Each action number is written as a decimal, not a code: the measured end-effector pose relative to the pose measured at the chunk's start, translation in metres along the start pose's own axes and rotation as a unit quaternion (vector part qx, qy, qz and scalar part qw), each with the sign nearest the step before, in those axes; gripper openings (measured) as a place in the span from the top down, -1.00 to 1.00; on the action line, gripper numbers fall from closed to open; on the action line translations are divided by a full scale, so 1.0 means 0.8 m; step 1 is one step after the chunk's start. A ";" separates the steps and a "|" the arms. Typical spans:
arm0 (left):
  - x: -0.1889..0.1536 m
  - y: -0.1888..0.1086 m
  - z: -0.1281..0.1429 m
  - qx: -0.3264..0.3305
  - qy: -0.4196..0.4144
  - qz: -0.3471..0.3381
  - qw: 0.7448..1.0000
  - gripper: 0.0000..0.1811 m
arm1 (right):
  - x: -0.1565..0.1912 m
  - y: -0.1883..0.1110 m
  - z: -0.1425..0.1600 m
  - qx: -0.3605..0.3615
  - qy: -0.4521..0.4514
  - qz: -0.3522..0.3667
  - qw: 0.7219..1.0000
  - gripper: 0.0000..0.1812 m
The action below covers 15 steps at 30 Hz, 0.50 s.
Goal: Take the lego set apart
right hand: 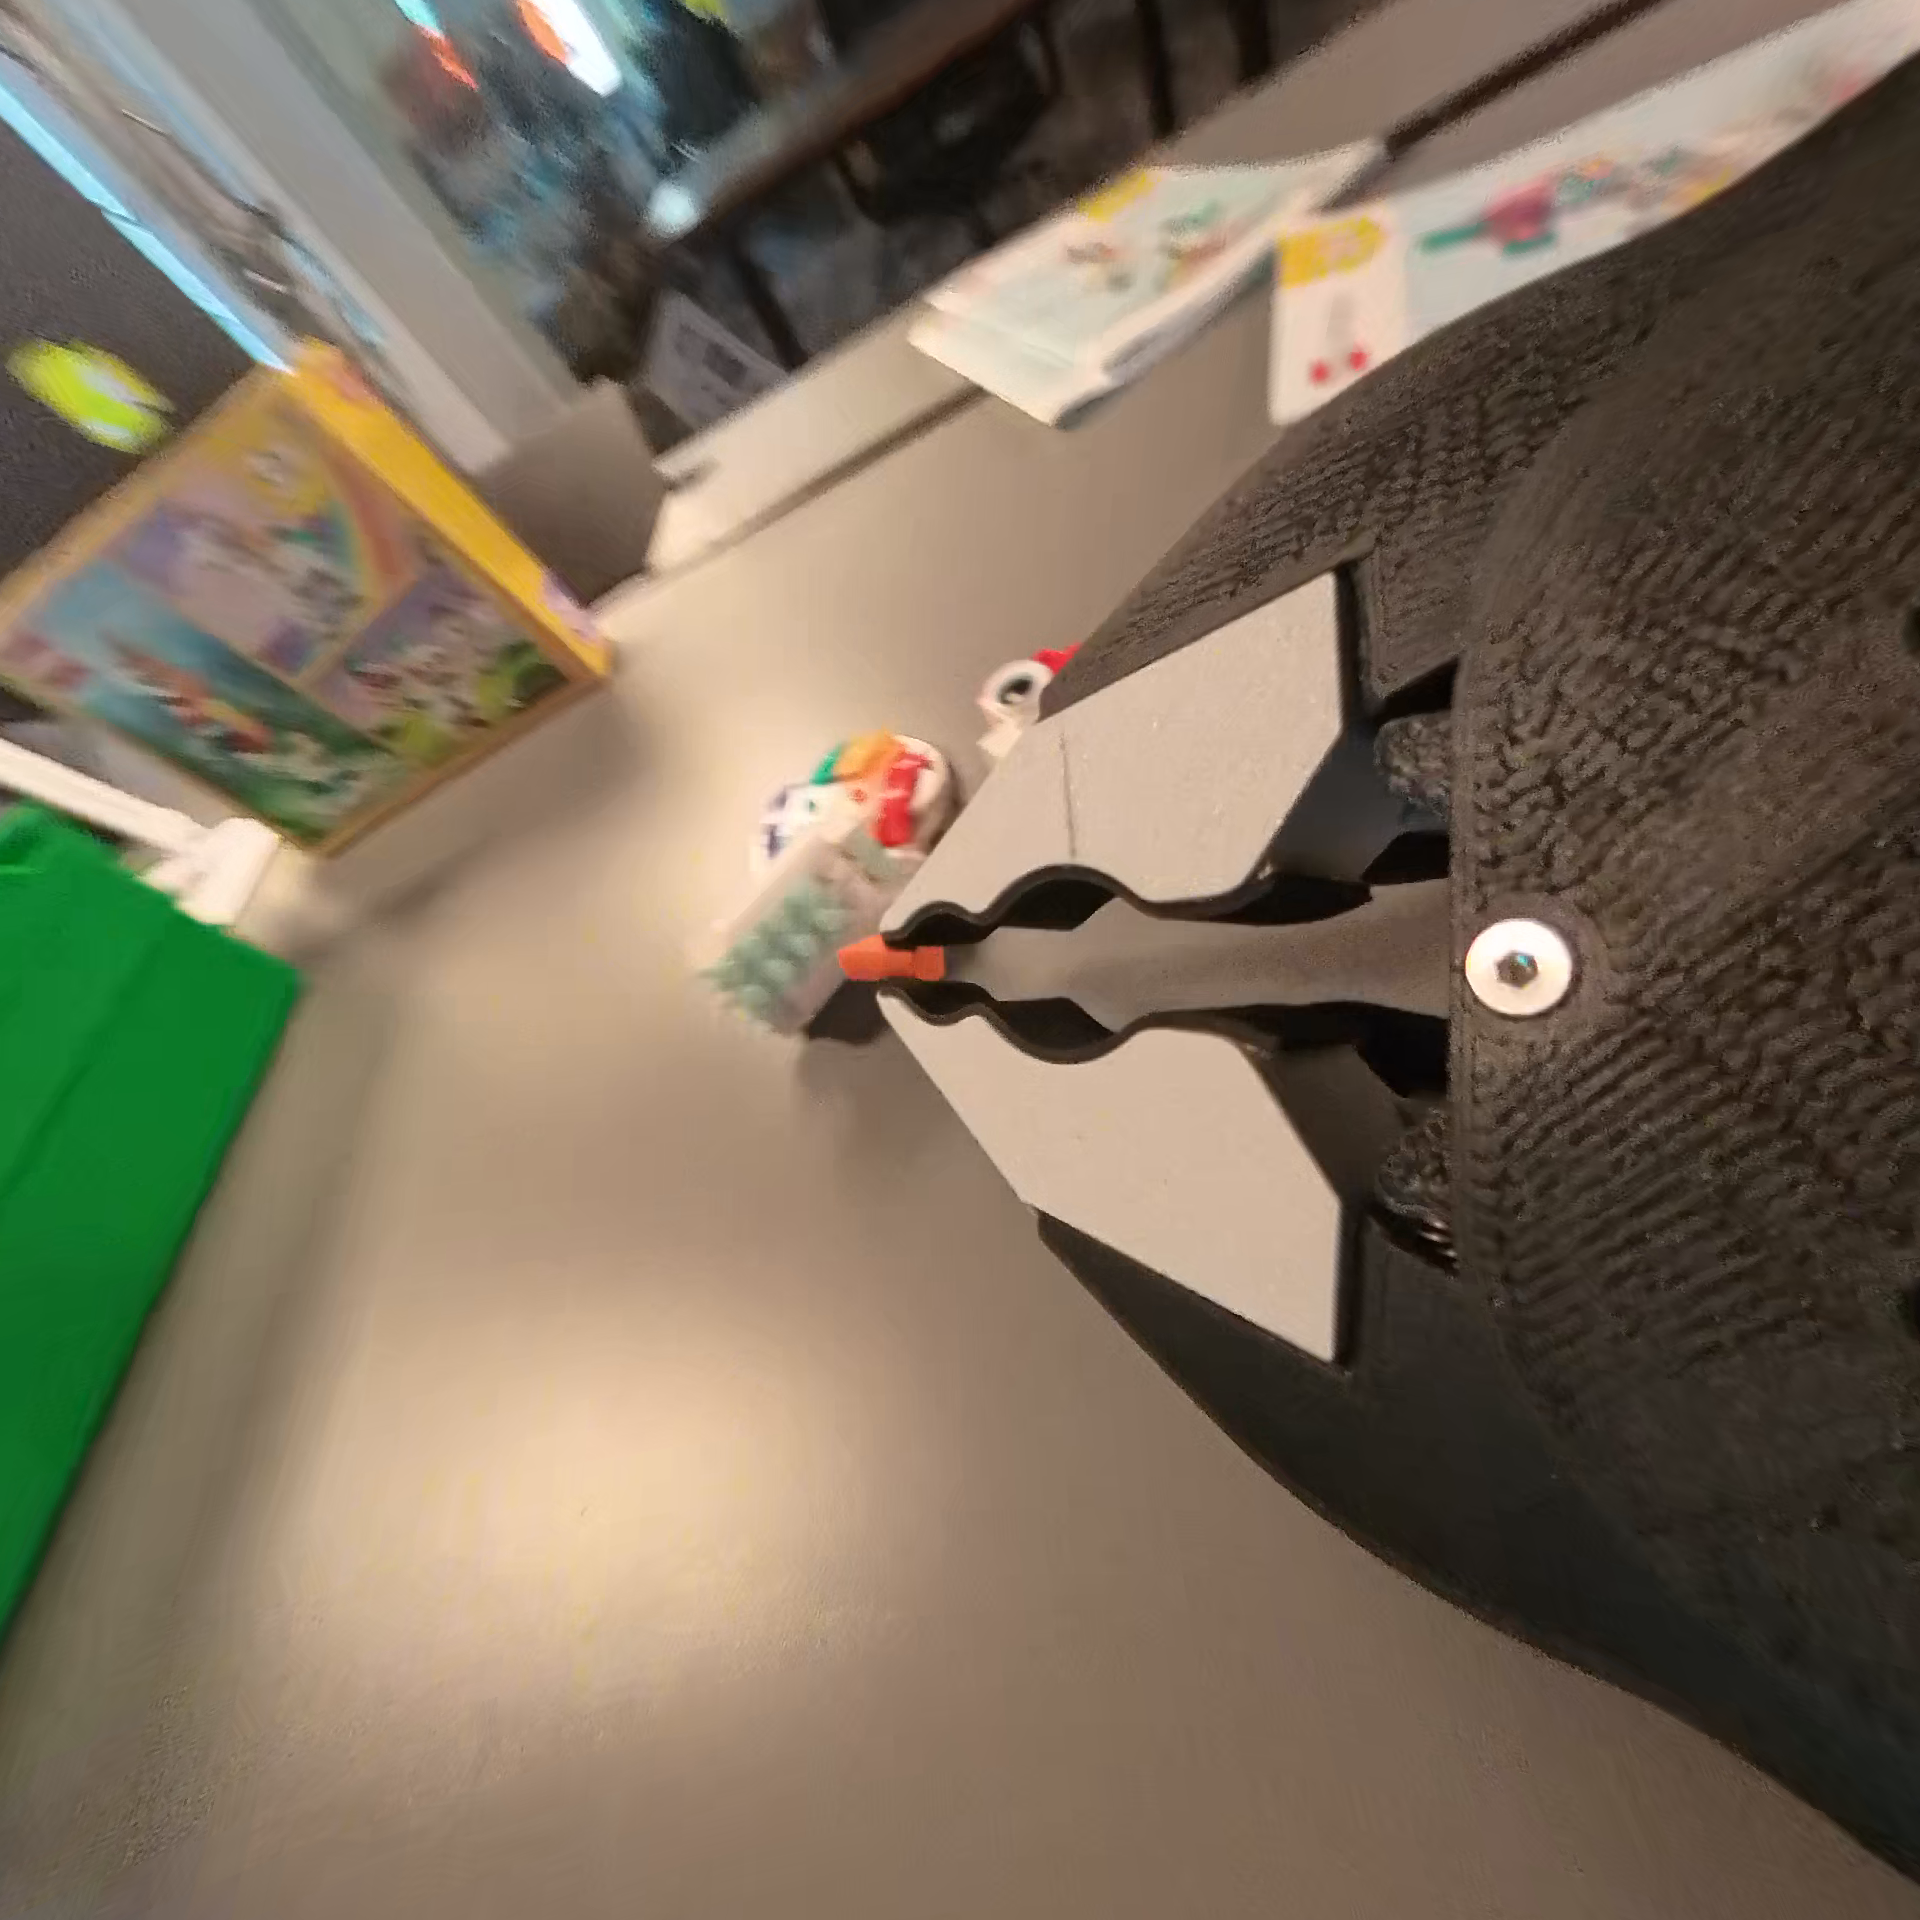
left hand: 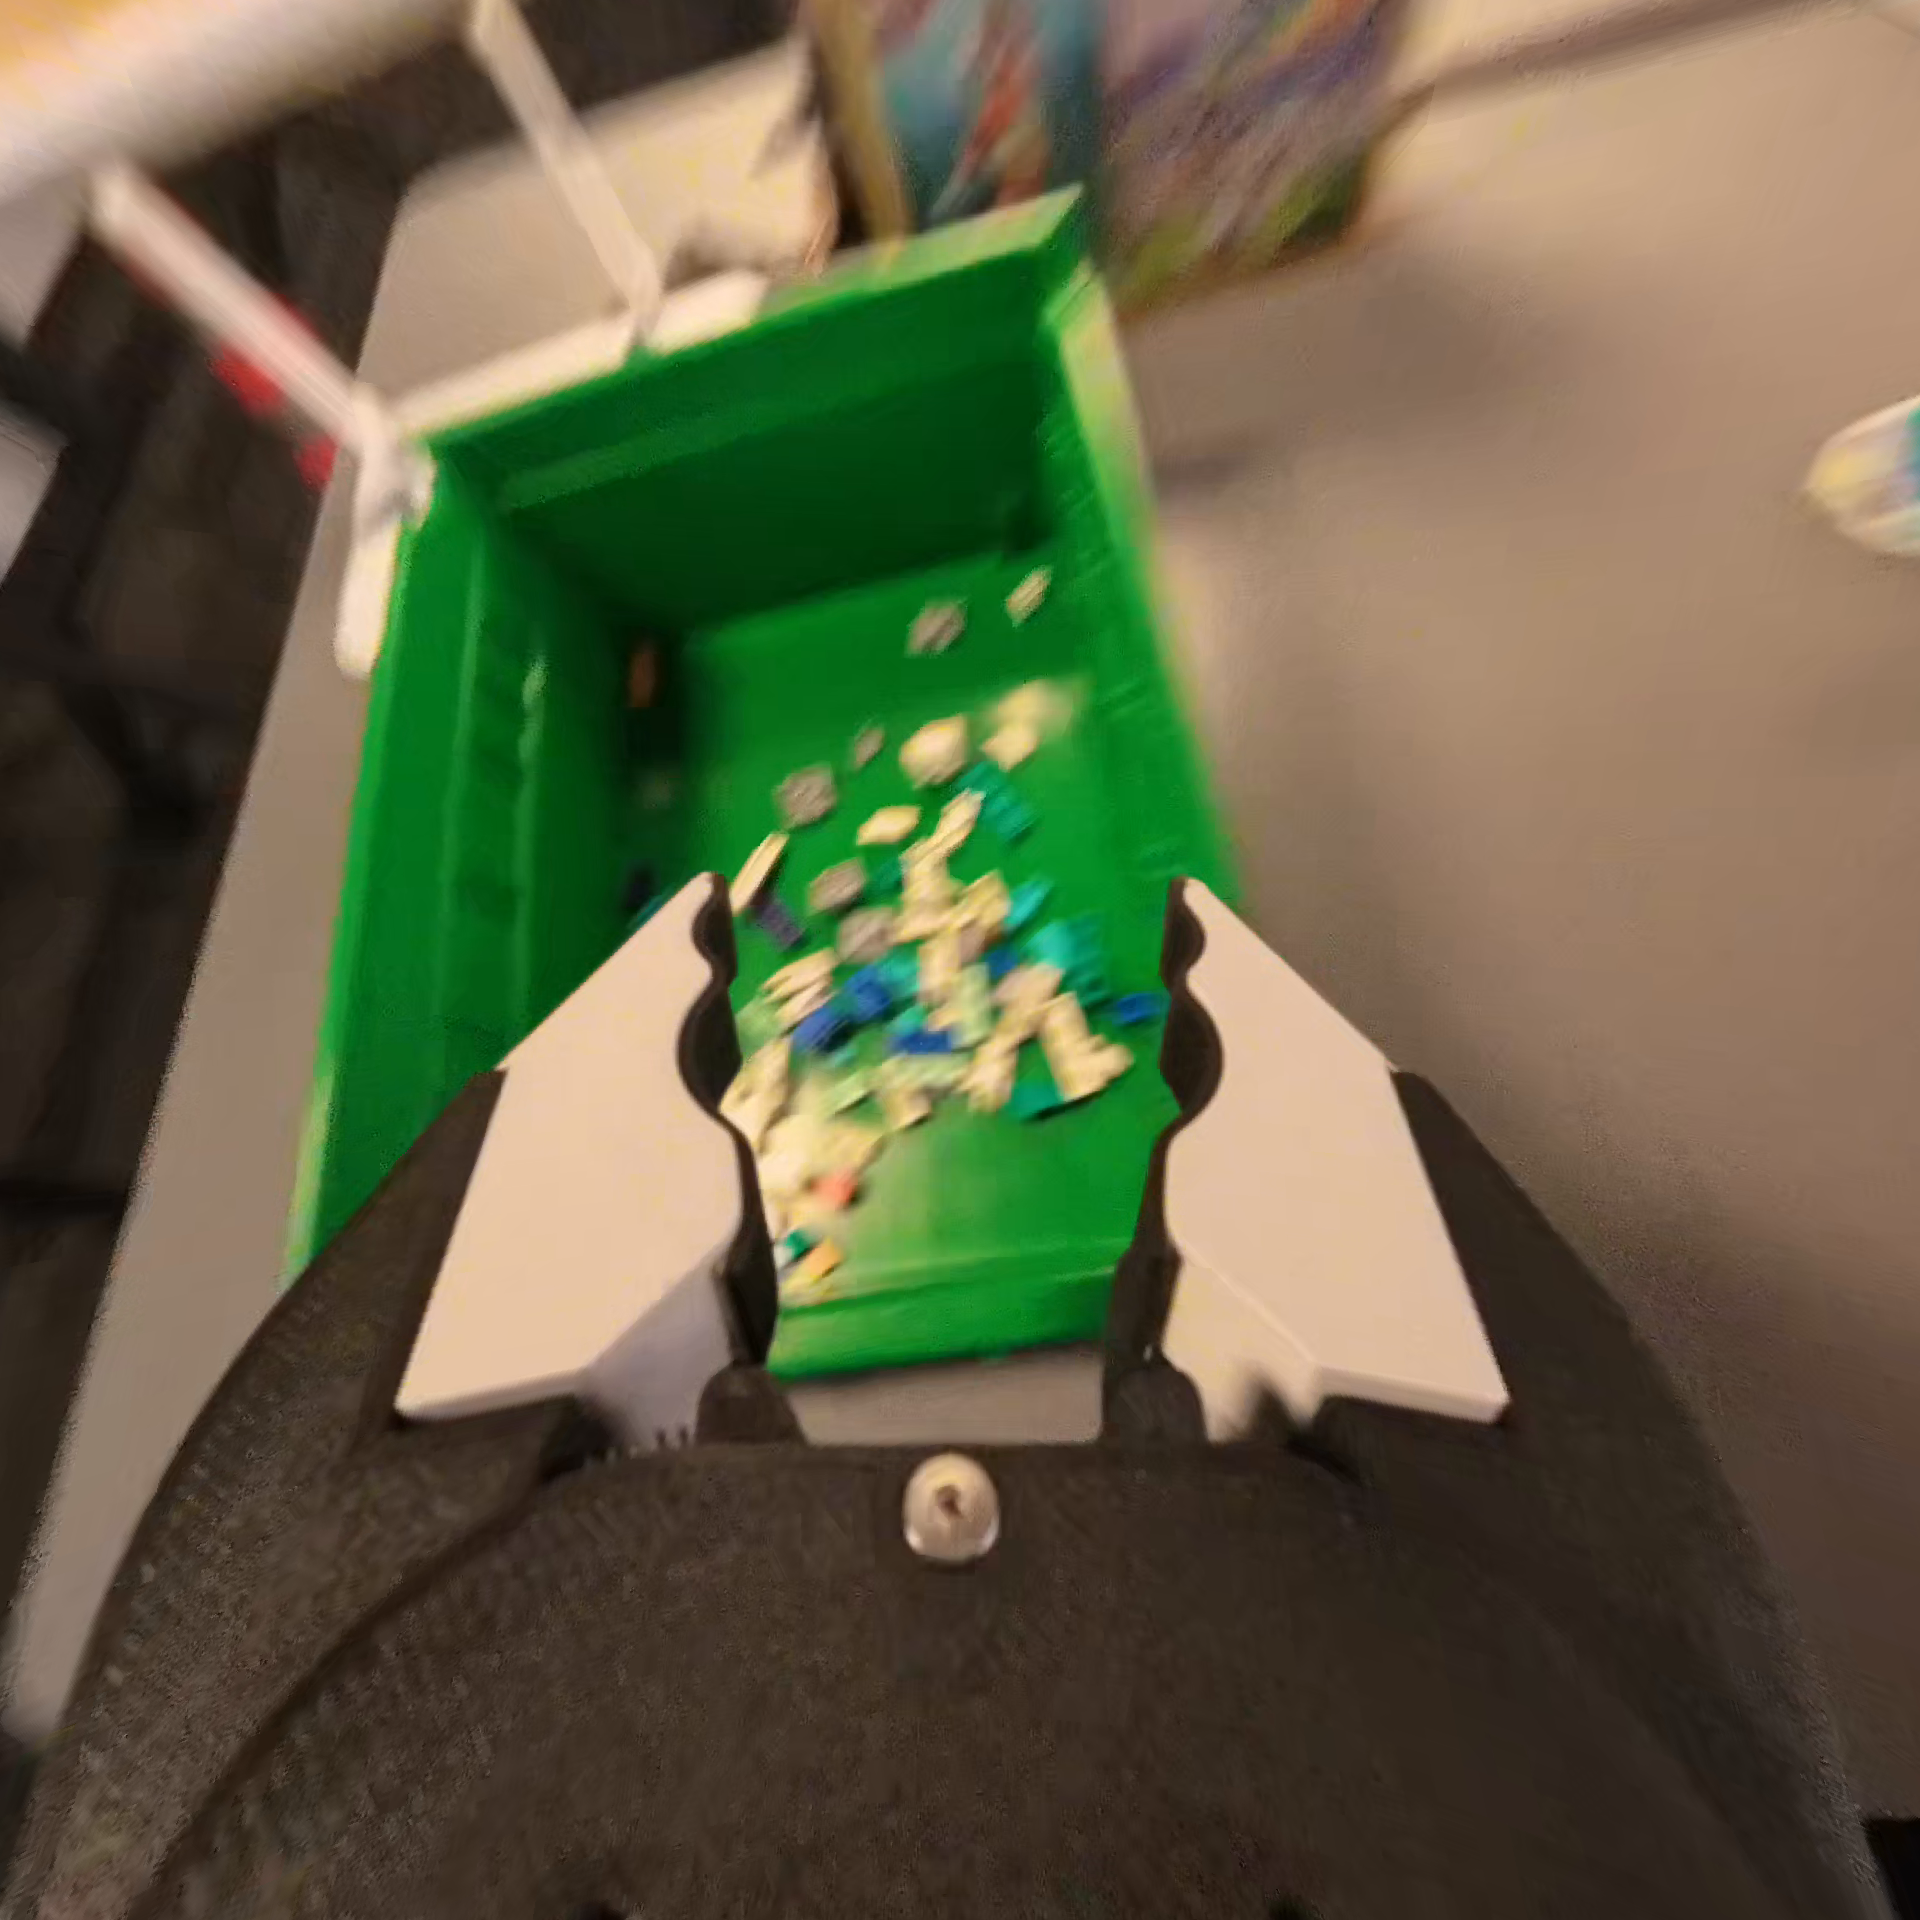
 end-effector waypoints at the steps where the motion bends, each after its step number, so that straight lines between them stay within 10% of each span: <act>1: -0.022 -0.016 -0.002 -0.059 0.007 0.040 0.997 0.16 | 0.005 -0.003 -0.004 -0.038 -0.029 0.008 0.999 0.95; 6: -0.135 -0.062 0.007 -0.233 0.059 0.247 0.939 0.40 | 0.029 -0.017 -0.026 -0.132 -0.195 0.077 0.969 0.95; 15: -0.251 -0.006 0.027 -0.215 0.128 0.378 0.892 0.41 | 0.066 -0.036 -0.054 -0.189 -0.383 0.145 0.892 0.96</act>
Point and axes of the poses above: each gripper's, where its closed fingertips meet, y out along the fingers, z out of its underside, x = y × z across the jaws, the point moved 10 cm from there along -y, back along the fingers, and after that the axes turned 1 degree about x, right-handed, at the moved point
